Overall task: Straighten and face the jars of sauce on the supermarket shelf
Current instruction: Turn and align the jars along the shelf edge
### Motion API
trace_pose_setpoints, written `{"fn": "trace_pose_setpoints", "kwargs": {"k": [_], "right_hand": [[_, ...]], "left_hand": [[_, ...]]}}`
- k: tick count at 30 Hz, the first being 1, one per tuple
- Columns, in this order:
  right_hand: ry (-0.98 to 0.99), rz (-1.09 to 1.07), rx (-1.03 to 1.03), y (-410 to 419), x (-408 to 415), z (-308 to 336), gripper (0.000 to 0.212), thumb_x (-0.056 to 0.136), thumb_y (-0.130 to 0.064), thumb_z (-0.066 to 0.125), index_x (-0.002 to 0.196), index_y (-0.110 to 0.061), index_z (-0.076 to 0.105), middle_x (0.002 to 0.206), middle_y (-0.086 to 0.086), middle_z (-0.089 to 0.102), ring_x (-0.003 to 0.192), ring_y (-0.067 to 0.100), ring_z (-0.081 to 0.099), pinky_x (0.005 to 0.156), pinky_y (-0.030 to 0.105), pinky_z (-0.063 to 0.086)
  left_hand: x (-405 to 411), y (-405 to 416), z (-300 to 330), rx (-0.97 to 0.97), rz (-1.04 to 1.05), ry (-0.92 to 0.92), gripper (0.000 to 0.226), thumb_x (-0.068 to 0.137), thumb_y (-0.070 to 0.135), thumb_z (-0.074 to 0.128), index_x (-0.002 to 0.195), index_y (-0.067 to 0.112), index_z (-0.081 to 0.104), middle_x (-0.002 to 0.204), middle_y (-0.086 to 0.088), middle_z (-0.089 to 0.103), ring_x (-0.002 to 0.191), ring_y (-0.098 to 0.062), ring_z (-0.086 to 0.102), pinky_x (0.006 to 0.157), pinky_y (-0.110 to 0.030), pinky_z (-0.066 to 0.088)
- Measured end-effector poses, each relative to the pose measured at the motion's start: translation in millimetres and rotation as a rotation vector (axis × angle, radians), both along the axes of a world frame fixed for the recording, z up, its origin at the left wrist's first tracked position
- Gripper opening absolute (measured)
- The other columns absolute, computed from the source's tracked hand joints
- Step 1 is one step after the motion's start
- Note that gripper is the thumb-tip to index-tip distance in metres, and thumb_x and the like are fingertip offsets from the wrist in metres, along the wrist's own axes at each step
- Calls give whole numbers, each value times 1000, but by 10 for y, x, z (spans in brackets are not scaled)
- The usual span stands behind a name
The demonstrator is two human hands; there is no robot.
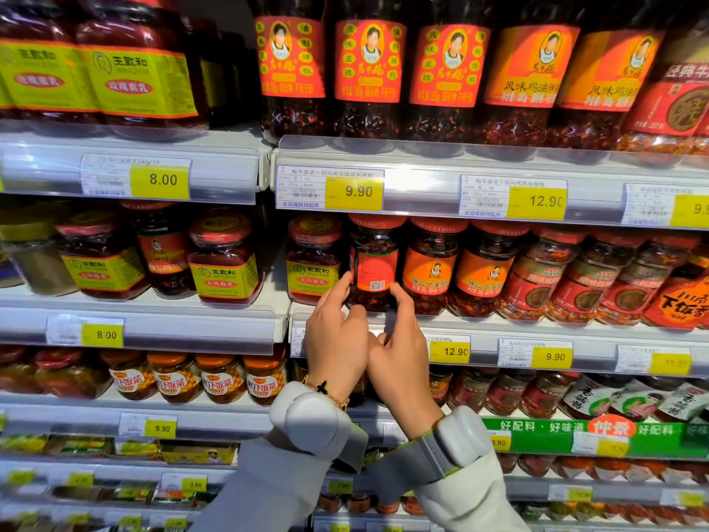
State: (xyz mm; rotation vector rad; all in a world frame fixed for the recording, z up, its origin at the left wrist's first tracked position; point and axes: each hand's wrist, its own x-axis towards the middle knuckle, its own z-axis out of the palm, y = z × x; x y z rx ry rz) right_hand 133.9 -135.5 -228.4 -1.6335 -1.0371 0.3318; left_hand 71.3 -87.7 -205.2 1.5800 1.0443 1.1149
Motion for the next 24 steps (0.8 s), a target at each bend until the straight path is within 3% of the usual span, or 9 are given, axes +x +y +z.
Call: {"fn": "trace_pose_setpoints", "kwargs": {"k": [3, 6, 9, 11, 14, 17, 19, 20, 24], "right_hand": [[-7, -7, 15, -25, -17, -14, 70, 78, -15, 56, 139, -31, 25, 132, 15, 50, 91, 12, 41, 80, 32, 42], [-9, -13, 22, -26, -12, -18, 69, 77, -15, 54, 138, -31, 26, 130, 17, 52, 84, 11, 45, 74, 27, 38], [-9, -10, 11, -25, -22, -30, 70, 78, -17, 54, 139, -33, 24, 129, 17, 53, 62, 1, 48, 67, 24, 36], [-10, -6, -5, -22, 4, -26, 71, 79, -19, 56, 141, -32, 22, 126, 16, 54, 62, 0, 49, 65, 23, 37], [-29, 10, -37, -19, 57, 14, 73, 79, -19, 56, 143, -28, 20, 111, 13, 59, 57, -4, 48, 53, 11, 33], [-75, -15, -34, -64, 33, 53, 70, 80, -12, 54, 143, -25, 25, 115, 17, 59, 62, -4, 51, 61, 22, 37], [-89, -56, 10, -97, -10, 38, 64, 81, -10, 54, 140, -26, 32, 116, 19, 59, 77, 11, 58, 72, 31, 40], [-79, -58, 27, -110, -30, 29, 63, 82, -10, 54, 139, -27, 33, 108, 16, 60, 76, 16, 58, 71, 32, 40], [-27, -21, 22, -141, -19, 36, 66, 79, -9, 54, 139, -29, 34, 83, 0, 54, 54, 4, 44, 61, 25, 35]], "left_hand": [[-3, 12, -10, -8, -14, -6, 51, 85, 5, 44, 132, 25, 48, 137, 1, 50, 125, -12, 45, 105, -39, 37], [0, 22, 4, -33, -23, -18, 52, 85, 6, 44, 132, 26, 47, 137, 1, 50, 125, -12, 45, 104, -41, 38], [-5, 9, 17, -45, -23, -26, 51, 85, 7, 45, 132, 27, 47, 135, 2, 51, 124, -11, 46, 104, -40, 37], [-4, -26, 16, -30, -24, -14, 51, 85, 7, 46, 131, 28, 47, 135, 5, 51, 123, -11, 46, 104, -36, 37], [-16, -53, 8, -13, -18, -4, 49, 84, 7, 47, 128, 29, 48, 131, 7, 53, 121, -12, 47, 102, -35, 38], [-14, -24, 44, -15, -9, 4, 46, 86, 9, 45, 130, 25, 46, 133, 3, 51, 123, -14, 45, 104, -35, 35], [4, -15, 69, -6, -29, 68, 50, 89, 14, 43, 138, 22, 37, 142, 0, 43, 130, -16, 39, 107, -34, 31], [18, -15, 77, -6, -46, 108, 52, 90, 17, 41, 141, 23, 32, 146, 0, 38, 132, -18, 36, 108, -33, 29], [45, -57, 91, -46, -69, 117, 54, 90, 23, 42, 142, 26, 28, 145, 0, 39, 128, -22, 39, 105, -39, 32]]}}
